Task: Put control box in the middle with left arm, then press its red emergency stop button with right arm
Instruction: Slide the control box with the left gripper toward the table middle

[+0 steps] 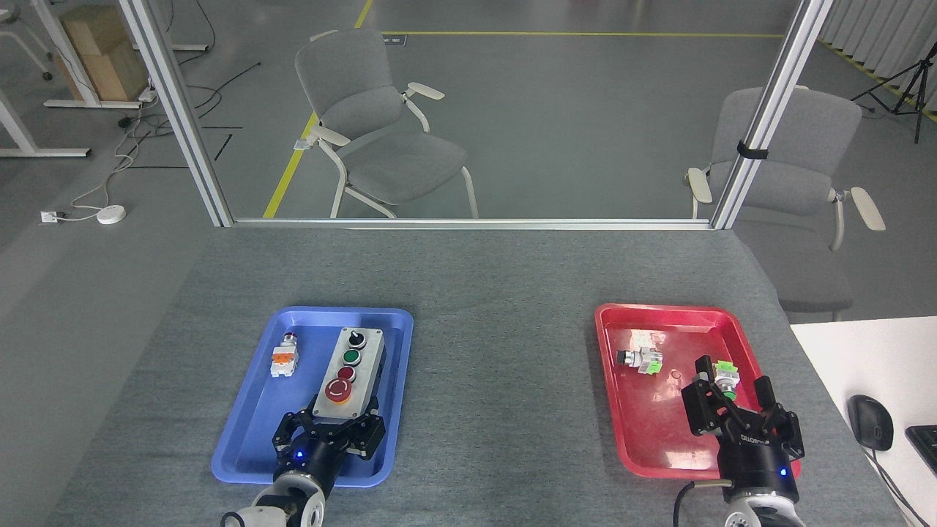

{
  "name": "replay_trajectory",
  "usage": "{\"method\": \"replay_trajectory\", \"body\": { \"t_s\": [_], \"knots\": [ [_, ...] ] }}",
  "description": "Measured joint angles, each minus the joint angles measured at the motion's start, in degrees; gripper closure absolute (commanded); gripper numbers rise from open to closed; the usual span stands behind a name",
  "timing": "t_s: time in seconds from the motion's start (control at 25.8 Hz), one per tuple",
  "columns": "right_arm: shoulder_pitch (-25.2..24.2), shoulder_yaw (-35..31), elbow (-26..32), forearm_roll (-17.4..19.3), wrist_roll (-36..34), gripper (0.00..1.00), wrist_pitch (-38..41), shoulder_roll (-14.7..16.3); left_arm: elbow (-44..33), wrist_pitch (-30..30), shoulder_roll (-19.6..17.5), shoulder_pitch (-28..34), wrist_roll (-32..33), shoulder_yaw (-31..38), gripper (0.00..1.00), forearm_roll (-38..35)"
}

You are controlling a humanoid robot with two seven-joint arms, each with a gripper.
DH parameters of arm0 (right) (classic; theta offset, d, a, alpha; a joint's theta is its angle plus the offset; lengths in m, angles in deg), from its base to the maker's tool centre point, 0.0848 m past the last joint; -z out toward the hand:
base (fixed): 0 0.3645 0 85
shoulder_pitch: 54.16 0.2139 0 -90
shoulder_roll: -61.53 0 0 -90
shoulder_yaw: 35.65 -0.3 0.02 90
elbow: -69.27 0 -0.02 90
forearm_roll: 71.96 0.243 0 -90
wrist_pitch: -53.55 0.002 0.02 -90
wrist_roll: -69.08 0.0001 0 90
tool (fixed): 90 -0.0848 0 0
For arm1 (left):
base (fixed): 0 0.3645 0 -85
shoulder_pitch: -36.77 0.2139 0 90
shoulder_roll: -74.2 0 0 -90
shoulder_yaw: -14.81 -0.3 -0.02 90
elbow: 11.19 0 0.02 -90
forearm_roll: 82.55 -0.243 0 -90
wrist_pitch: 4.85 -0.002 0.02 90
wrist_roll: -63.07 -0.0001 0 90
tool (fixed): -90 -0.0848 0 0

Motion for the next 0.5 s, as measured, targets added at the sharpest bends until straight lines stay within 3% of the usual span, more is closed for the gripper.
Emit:
{"method": "replay_trajectory", "body": {
  "t_s": [0.12, 0.5],
  "knots": [
    [-0.1, 0.0, 0.0, 0.0, -0.1, 0.02, 0.2, 0.1, 0.5, 0.0, 0.1, -0.8, 0.0, 0.0, 0.07, 0.0],
    [-0.2, 0.0, 0.0, 0.0, -0.1, 0.02, 0.3, 0.1, 3.4, 0.8, -0.3, -2.2, 0.9, -1.0, 0.62, 0.0]
  ]
}}
